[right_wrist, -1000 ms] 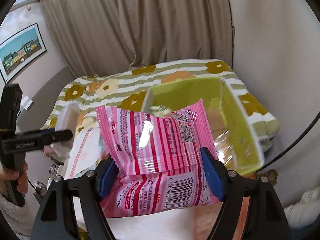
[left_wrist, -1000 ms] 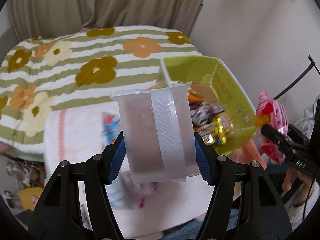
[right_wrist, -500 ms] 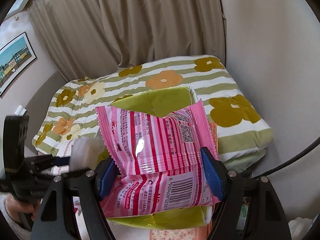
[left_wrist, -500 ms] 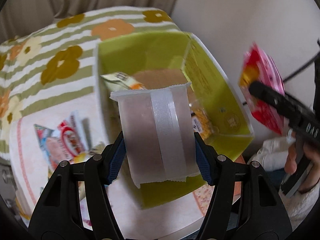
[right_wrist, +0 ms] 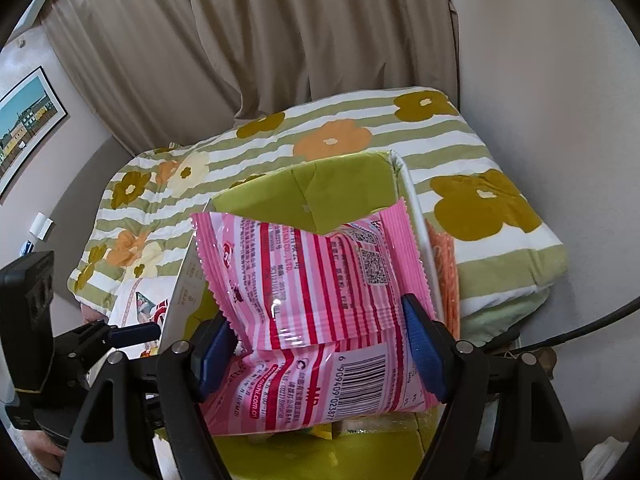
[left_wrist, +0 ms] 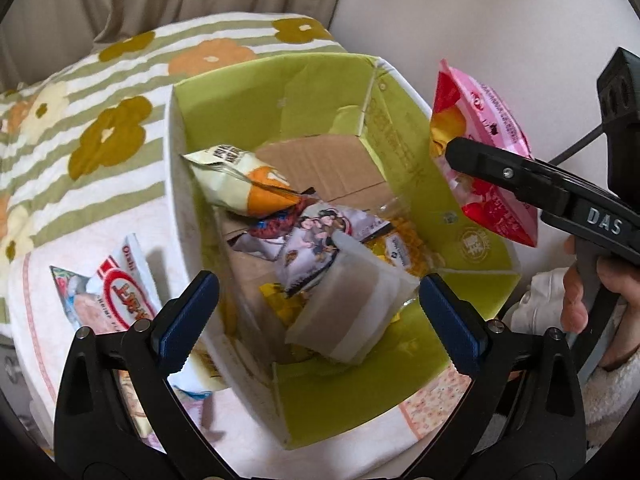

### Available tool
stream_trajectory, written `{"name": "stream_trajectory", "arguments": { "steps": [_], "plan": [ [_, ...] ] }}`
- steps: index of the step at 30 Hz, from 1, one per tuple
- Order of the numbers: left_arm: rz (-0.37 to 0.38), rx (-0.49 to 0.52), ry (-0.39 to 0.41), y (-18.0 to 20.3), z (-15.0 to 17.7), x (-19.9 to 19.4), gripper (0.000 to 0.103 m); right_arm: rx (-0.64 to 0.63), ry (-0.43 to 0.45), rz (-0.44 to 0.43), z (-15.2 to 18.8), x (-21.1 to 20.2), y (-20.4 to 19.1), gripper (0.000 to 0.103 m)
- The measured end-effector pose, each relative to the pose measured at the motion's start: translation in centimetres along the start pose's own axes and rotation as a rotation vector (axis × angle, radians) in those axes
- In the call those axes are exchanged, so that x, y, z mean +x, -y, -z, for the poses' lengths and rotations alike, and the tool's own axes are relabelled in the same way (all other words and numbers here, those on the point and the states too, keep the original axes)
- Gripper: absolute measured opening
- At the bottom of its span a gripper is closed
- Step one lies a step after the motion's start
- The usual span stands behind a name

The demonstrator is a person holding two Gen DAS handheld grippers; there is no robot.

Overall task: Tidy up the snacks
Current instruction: 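Carry the cup and pink bag over the box and release the cup inside, then lower the pink wafer bag into the box and open the right tool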

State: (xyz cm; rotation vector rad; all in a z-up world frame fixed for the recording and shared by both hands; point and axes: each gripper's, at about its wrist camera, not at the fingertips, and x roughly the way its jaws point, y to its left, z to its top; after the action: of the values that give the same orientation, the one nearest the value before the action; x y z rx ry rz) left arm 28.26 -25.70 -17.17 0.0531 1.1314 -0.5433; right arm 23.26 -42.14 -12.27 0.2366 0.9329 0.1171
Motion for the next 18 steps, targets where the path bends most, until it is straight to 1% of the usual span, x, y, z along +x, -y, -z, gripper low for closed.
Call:
{"name": "stream_trajectory", "arguments": {
  "steps": [3, 5, 8, 11, 12, 14, 16, 18],
  "plan": [
    [-0.023, 0.014, -0.005, -0.6, 0.1, 0.0, 0.100, -0.003, -0.028, 0.009, -0.6, 1.2, -0.3, 0.073],
    [-0.027, 0.015, -0.005, -0.9, 0.1, 0.1, 0.100, -0.014, -0.062, 0.017, -1.1, 2.2, -0.6, 0.074],
    [-0.013, -0.001, -0.015, -1.7, -0.1, 0.5, 0.100, -0.028, -0.101, 0.021, -1.4, 3.5, -1.2, 0.075],
    [-0.001, -0.015, -0.024, -2.2, 0.0, 0.8, 0.100, -0.035, -0.119, 0.014, -1.3, 4.4, -1.5, 0.077],
    [-0.003, -0.016, -0.026, -2.4, 0.0, 0.9, 0.100, -0.041, -0.123, 0.021, -1.3, 4.6, -1.7, 0.079],
    [-0.002, -0.016, -0.027, -2.5, 0.1, 0.9, 0.100, -0.050, -0.114, 0.029, -1.2, 4.7, -1.9, 0.086],
    [-0.004, -0.015, -0.028, -2.5, 0.2, 0.9, 0.100, -0.051, -0.079, 0.011, -1.1, 4.3, -1.9, 0.099],
    [-0.008, -0.012, -0.030, -2.4, 0.3, 0.8, 0.100, -0.050, -0.068, -0.005, -0.7, 4.1, -1.8, 0.100]
  ]
}}
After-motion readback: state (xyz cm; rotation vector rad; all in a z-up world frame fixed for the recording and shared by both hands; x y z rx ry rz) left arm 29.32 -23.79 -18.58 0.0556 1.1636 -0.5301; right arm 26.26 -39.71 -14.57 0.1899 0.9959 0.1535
